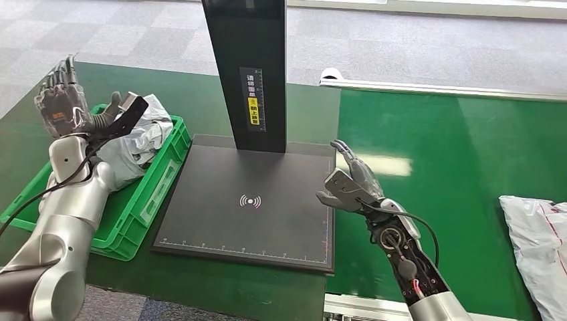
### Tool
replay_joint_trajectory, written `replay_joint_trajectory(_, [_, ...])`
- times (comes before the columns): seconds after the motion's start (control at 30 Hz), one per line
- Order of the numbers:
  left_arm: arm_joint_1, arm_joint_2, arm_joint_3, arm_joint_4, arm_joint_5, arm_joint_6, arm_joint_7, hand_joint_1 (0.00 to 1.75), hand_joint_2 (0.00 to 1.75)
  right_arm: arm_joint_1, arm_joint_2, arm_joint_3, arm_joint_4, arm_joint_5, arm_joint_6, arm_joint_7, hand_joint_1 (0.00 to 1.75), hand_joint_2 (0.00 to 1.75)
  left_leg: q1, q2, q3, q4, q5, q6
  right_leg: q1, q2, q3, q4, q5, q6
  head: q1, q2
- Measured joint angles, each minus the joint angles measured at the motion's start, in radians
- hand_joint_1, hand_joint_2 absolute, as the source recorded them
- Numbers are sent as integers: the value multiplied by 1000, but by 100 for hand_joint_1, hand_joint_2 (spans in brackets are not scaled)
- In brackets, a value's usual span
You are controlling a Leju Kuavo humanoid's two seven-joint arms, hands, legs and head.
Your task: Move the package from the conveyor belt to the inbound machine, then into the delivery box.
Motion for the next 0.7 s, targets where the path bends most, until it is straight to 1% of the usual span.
replay_joint_trajectory(0.03, [15, -10, 17, -43, 18, 0, -51, 0, 175, 0, -2, 1, 0, -2, 0, -1, 0, 175, 0, 0, 0, 0, 0, 0, 0, 0, 0, 0, 0, 0, 0, 0])
replay_joint_trajectory(0.1, [40, -41, 69, -126, 71, 1, -196, 0, 175, 0, -5, 3, 0, -8, -2, -5, 0, 175, 0, 0, 0, 0, 0, 0, 0, 0, 0, 0, 0, 0, 0, 0])
replay_joint_trajectory(0.17, [50, -83, 148, -184, 132, 1, -373, 0, 175, -1, -8, 6, 0, -14, -4, -11, 0, 175, 0, -1, 0, 0, 0, 0, 0, 0, 0, 0, 0, 0, 0, 0])
replay_joint_trajectory(0.23, [51, -127, 238, -205, 214, 0, -530, 0, 175, -3, -10, 9, 0, -21, -6, -20, 0, 175, 0, 0, 0, 0, 0, 0, 0, 0, 1, 0, 0, 0, 0, 0])
replay_joint_trajectory(0.27, [51, -146, 275, -203, 288, -3, -590, 0, 175, -4, -11, 11, 0, -25, -8, -25, 0, 175, 0, 0, 1, 0, 0, 0, 0, 0, 1, 0, 0, 0, 0, 0])
replay_joint_trajectory(0.33, [56, -175, 306, -185, 528, -44, -652, 0, 175, -6, -14, 13, 0, -37, -13, -34, 0, 175, 0, 0, 1, 0, 0, 0, 0, 0, 1, 0, 0, 0, 0, 0])
replay_joint_trajectory(0.4, [75, -195, 276, -171, 790, -123, -665, 0, 175, -8, -17, 14, 0, -48, -18, -41, 0, 175, 0, -2, 1, 0, 0, 0, 0, -2, 1, 0, 0, 0, 0, 0])
replay_joint_trajectory(0.43, [87, -203, 250, -169, 880, -167, -660, 0, 131, -10, -18, 14, 0, -54, -18, -42, 0, 175, 0, -2, 1, 0, 0, 0, 0, -3, 2, 0, 0, 0, 0, 0])
replay_joint_trajectory(0.53, [133, -224, 142, -180, 1014, -280, -629, 0, 0, -18, -19, 15, 0, -88, 14, -39, 0, 175, 0, -3, 1, 0, 0, 0, 0, -3, 2, 0, 0, 0, 0, 0])
replay_joint_trajectory(0.67, [211, -246, -40, -232, 1197, -405, -587, 0, 0, -27, -17, 4, 1, -169, 75, -55, 0, 175, -1, -2, 1, 0, 0, 0, -1, -3, 2, 0, 0, 0, 0, 0])
replay_joint_trajectory(0.7, [222, -249, -61, -240, 1221, -420, -584, 0, 0, -28, -17, 1, 2, -180, 81, -60, 0, 175, -1, -2, 0, 0, 0, 0, -1, -3, 2, 0, 0, 0, 0, 0])
